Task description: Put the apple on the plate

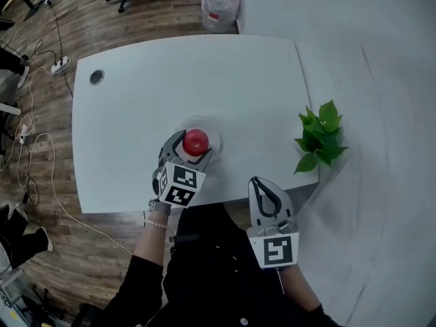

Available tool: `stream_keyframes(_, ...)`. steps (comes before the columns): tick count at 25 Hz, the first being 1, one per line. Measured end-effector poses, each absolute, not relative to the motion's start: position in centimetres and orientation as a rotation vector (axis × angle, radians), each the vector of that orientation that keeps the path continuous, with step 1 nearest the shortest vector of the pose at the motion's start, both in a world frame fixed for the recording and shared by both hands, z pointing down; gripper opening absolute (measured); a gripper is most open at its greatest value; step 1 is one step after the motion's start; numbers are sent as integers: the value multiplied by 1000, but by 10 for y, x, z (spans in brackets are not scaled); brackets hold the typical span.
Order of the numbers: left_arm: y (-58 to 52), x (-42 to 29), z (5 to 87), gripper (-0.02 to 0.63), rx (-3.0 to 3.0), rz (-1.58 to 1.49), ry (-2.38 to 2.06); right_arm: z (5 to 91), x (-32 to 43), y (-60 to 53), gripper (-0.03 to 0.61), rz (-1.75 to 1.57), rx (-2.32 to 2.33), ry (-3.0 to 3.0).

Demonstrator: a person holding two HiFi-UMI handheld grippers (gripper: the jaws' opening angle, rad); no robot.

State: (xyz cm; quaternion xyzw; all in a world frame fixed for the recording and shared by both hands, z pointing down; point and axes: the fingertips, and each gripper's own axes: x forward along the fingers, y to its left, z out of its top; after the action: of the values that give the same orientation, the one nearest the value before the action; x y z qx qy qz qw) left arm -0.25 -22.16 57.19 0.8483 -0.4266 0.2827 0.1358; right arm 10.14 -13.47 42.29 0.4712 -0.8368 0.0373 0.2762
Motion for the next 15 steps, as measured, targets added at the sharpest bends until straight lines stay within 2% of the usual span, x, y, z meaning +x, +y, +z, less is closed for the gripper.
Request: stream_keyframes(15,-218,2,595,360,2442,871,-1225,432,113,-125,43,142,1281,-2217)
